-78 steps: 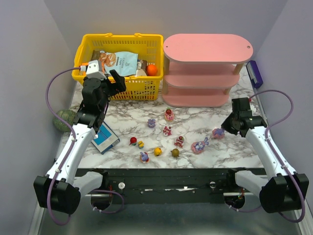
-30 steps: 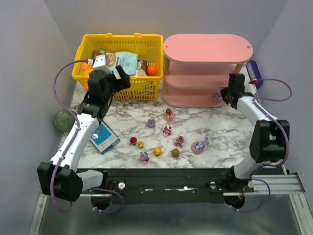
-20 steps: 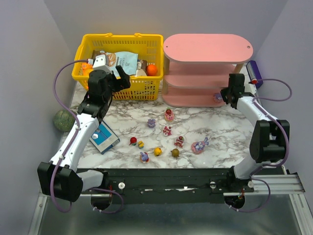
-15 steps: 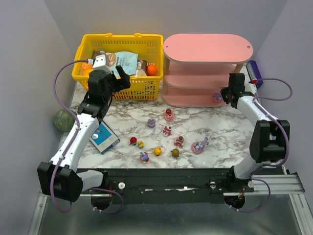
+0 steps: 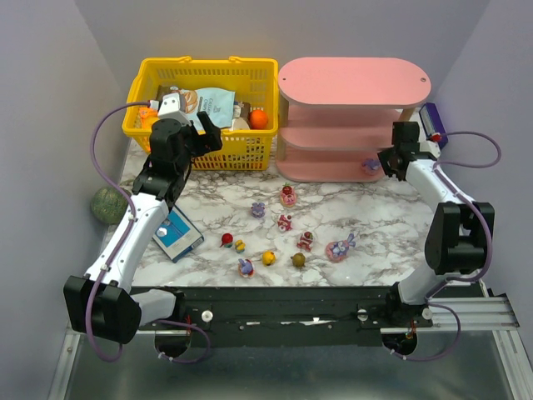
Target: Place and organize the plastic toys onto the shelf
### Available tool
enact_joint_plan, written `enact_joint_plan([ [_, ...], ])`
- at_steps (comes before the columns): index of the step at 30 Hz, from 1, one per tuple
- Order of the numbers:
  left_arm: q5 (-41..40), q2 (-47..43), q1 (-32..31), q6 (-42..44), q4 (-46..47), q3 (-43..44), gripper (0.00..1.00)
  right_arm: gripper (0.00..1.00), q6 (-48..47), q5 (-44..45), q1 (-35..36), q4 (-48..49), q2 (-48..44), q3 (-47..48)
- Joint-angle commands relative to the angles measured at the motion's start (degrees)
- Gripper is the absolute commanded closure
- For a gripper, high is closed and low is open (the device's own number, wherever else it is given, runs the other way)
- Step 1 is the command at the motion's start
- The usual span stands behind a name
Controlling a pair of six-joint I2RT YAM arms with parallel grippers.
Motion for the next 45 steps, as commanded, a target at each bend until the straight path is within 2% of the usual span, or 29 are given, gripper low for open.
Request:
enact_joint_plan([
  [1, -0.5, -0.9, -0.2, 0.1, 0.0, 0.6, 0.01, 0.64, -0.5, 0.6, 0.1, 1.8, 1.4, 3.9],
  [7, -0.4, -1.0, -0.2, 0.1, 0.1, 0.2, 0.01, 0.72, -0.1, 0.1, 0.1, 1.8, 2.1, 4.7],
  [13, -0.5, -1.0, -0.2, 0.2, 0.1, 0.3, 0.01, 0.72, 0.4, -0.4, 0.1, 1.8, 2.5, 5.7],
  [27, -0.5, -1.3, -0.3, 0.2, 0.3, -0.5, 0.01, 0.62, 0.3, -2.2, 0.1, 3.1, -0.3, 4.4],
  [45, 0.2, -2.3, -0.2, -0.4, 0.7, -1.5, 0.01, 0.59, -1.4, -3.0, 0.1, 6.1, -3.5, 0.7],
])
